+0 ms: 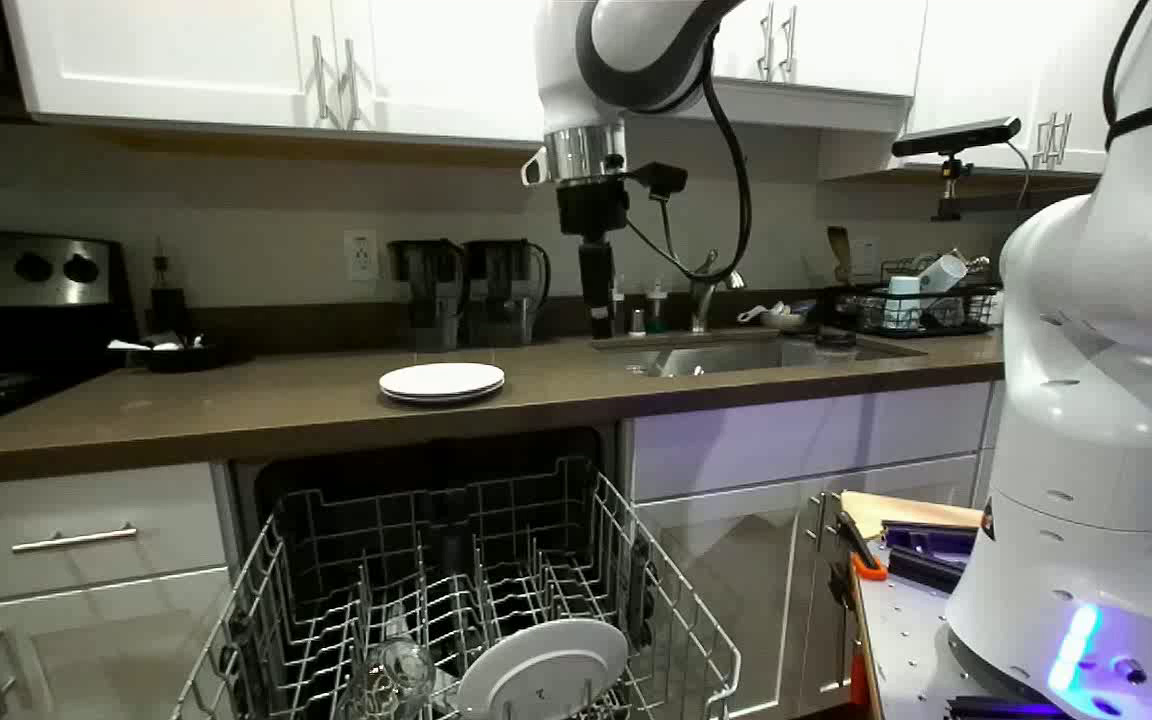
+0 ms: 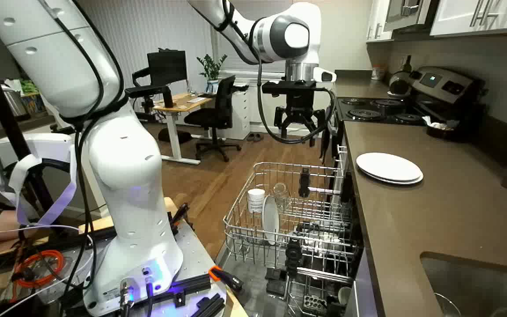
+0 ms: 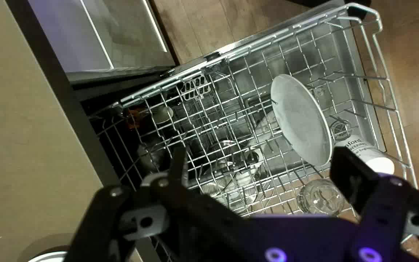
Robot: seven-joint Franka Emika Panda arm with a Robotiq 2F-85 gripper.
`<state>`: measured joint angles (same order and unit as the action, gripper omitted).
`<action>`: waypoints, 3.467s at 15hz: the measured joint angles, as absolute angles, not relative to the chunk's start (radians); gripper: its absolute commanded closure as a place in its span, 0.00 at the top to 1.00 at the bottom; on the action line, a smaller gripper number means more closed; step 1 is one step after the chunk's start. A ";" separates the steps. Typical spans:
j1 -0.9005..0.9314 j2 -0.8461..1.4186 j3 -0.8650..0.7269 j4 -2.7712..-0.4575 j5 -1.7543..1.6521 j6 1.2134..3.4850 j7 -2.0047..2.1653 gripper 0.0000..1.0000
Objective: Move the white plate in the dishwasher to the left side
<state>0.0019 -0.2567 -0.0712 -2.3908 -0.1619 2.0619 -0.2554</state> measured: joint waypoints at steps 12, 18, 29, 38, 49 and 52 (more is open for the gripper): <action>0.002 -0.257 -0.071 -2.391 -0.162 2.062 -0.255 1.00; 0.048 -0.253 -0.037 -2.428 -0.150 2.069 -0.286 1.00; 0.168 -0.166 0.052 -2.588 -0.081 2.295 -0.320 1.00; 0.173 -0.056 0.082 -2.605 -0.048 2.473 -0.320 1.00; 0.137 0.190 0.055 -2.642 -0.077 2.984 -0.276 1.00; 0.144 0.282 -0.027 -2.613 -0.192 2.996 -0.203 1.00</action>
<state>0.1439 0.2815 -0.0268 -2.6127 -0.1923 2.9965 -0.2027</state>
